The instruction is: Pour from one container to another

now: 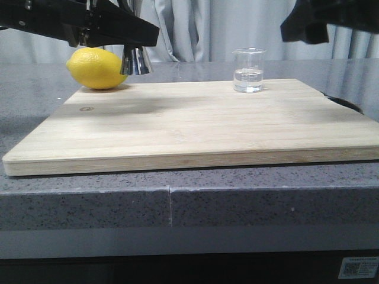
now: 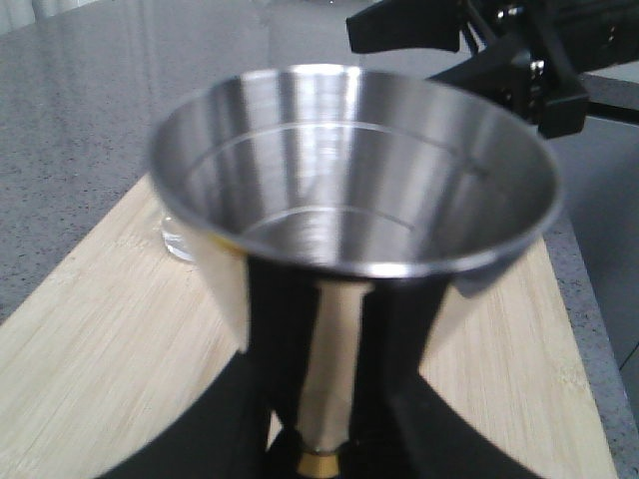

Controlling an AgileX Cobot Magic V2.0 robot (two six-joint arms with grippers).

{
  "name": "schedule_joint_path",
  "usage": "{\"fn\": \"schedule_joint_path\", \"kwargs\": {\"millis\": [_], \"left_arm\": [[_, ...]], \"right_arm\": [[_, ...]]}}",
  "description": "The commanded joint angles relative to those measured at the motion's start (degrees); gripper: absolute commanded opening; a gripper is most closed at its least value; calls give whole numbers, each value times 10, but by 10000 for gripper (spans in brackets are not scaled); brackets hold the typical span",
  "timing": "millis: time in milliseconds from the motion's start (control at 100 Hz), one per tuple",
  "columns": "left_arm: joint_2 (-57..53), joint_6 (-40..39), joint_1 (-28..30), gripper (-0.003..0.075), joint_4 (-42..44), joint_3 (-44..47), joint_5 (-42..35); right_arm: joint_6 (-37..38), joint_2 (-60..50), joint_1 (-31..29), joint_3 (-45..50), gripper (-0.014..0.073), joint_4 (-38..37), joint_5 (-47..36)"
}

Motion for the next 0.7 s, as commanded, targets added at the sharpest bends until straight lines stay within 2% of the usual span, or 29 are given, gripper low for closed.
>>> {"fn": "schedule_joint_path", "kwargs": {"millis": [0, 380, 690], "left_arm": [[-32, -10, -13, -2, -37, -16, 60], [-32, -14, -27, -2, -35, -16, 60], [-32, -25, -27, -2, -31, -16, 60]], "right_arm": [[13, 3, 5, -10, 657, 0, -83], [22, 77, 53, -10, 657, 0, -193], [59, 139, 56, -10, 657, 0, -298]]}}
